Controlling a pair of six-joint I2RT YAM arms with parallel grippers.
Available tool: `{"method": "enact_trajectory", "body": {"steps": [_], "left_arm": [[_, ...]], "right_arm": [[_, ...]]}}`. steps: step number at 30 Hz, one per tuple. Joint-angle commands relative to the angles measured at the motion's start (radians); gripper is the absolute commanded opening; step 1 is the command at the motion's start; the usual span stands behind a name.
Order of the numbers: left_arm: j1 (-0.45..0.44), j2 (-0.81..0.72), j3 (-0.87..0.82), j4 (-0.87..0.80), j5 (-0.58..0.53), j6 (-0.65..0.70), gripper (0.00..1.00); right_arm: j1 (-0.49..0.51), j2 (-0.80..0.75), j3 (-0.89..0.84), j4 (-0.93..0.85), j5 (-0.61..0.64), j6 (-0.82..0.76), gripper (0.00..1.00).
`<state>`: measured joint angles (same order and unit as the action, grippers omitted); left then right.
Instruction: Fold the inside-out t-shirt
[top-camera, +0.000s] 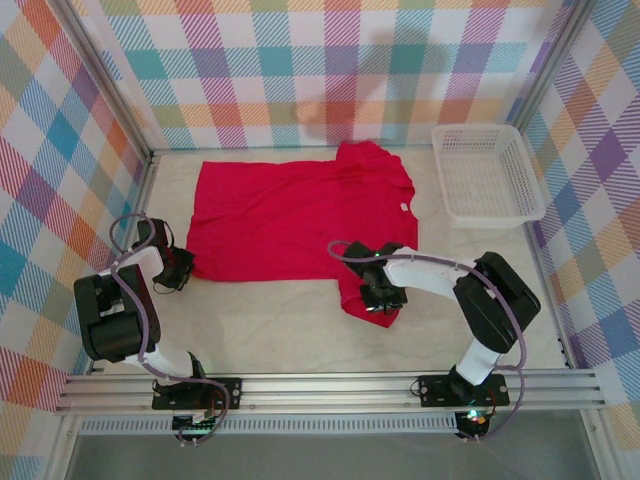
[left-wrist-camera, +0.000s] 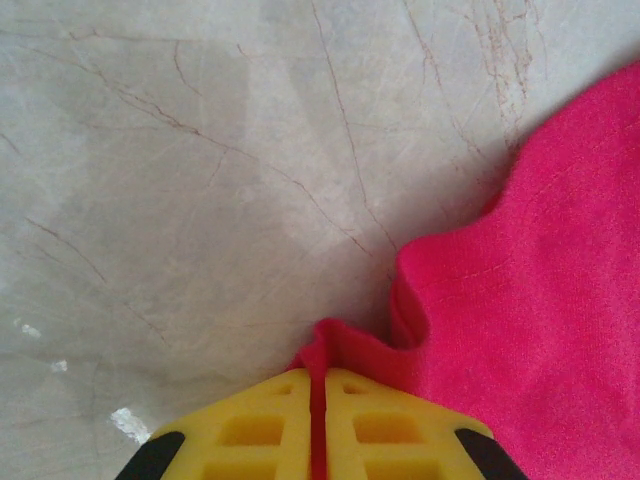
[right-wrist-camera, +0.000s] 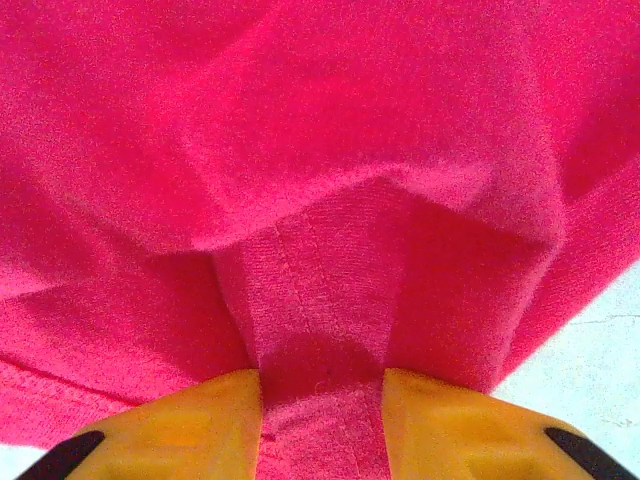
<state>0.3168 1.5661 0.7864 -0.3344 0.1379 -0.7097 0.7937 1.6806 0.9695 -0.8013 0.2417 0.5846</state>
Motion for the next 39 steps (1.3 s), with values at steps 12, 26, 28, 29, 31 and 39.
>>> {"method": "enact_trajectory", "body": {"steps": [12, 26, 28, 29, 31, 39], "left_arm": [[0.008, 0.006, 0.004, -0.095, -0.026, 0.025, 0.11], [0.008, -0.040, 0.018, -0.117, -0.002, 0.018, 0.00], [0.008, -0.071, 0.029, -0.133, 0.008, 0.014, 0.00], [0.008, -0.084, 0.040, -0.146, 0.013, 0.012, 0.00], [0.007, -0.121, 0.059, -0.166, 0.027, 0.008, 0.00], [0.005, -0.280, 0.226, -0.296, 0.057, -0.023, 0.00]], "right_arm": [[0.007, -0.048, 0.039, -0.068, 0.030, -0.002, 0.13], [0.001, -0.158, 0.101, -0.134, 0.156, 0.052, 0.00], [-0.016, -0.233, 0.119, -0.125, 0.195, 0.065, 0.00], [-0.029, -0.266, 0.124, -0.114, 0.201, 0.066, 0.00], [-0.065, -0.340, 0.126, -0.063, 0.194, 0.053, 0.00], [-0.239, -0.465, 0.306, 0.016, 0.163, -0.050, 0.00]]}}
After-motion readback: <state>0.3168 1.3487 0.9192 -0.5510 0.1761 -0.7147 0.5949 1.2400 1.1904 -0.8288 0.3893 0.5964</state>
